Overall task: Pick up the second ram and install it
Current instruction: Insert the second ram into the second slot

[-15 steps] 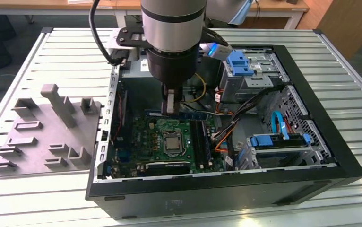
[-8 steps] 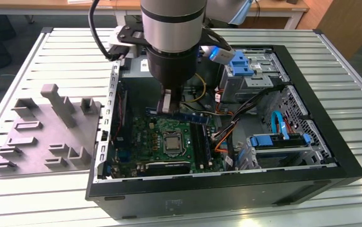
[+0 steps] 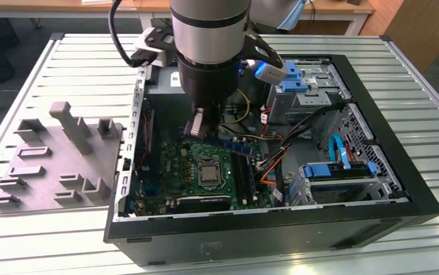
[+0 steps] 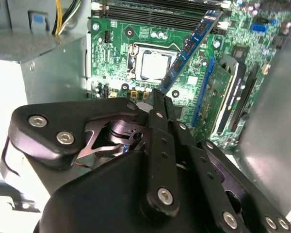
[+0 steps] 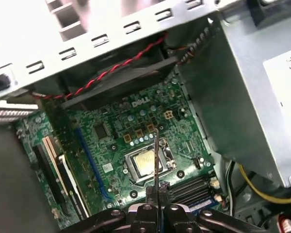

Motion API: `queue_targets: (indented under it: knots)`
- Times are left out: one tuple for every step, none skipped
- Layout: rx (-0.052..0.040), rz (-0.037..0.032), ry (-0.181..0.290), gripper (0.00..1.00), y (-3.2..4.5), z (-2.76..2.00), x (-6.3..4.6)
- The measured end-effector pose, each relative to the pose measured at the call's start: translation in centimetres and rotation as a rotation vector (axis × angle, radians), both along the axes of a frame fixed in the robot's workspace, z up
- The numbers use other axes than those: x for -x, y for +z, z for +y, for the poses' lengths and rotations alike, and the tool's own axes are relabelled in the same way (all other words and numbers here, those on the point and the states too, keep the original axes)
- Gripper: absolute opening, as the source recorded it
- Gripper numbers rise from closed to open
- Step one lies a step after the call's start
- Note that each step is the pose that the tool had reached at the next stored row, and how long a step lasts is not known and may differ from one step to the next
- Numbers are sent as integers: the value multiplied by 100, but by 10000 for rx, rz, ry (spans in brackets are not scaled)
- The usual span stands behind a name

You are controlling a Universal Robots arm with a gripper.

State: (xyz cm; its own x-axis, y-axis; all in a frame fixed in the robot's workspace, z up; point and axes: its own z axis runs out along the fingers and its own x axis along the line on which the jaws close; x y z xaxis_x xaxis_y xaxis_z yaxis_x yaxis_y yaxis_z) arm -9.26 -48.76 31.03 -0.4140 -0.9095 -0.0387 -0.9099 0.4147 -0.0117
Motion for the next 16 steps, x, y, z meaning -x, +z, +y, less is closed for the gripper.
queue_targets:
  knots:
    - [0, 0, -175, 13, -1, 0, 0]
    - [0, 0, -353, 13, -1, 0, 0]
    - [0, 0, -540, 13, -2, 0, 0]
    - [1, 0, -720, 13, -2, 0, 0]
    - [0, 0, -899, 13, -3, 0, 0]
    - [0, 0, -1091, 13, -4, 0, 0]
    - [1, 0, -1269, 13, -4, 0, 0]
    - [0, 0, -1450, 13, -5, 0, 0]
    - [0, 0, -1629, 13, -6, 0, 0]
    - [-1, 0, -1810, 13, -6, 0, 0]
    - [0, 0, -1989, 13, -7, 0, 0]
    - [0, 0, -2185, 13, -8, 0, 0]
    - [-1, 0, -2361, 13, -8, 0, 0]
    - [0, 0, -2544, 13, -9, 0, 0]
    - [0, 0, -2726, 13, -9, 0, 0]
    - [0, 0, -2904, 13, -10, 0, 0]
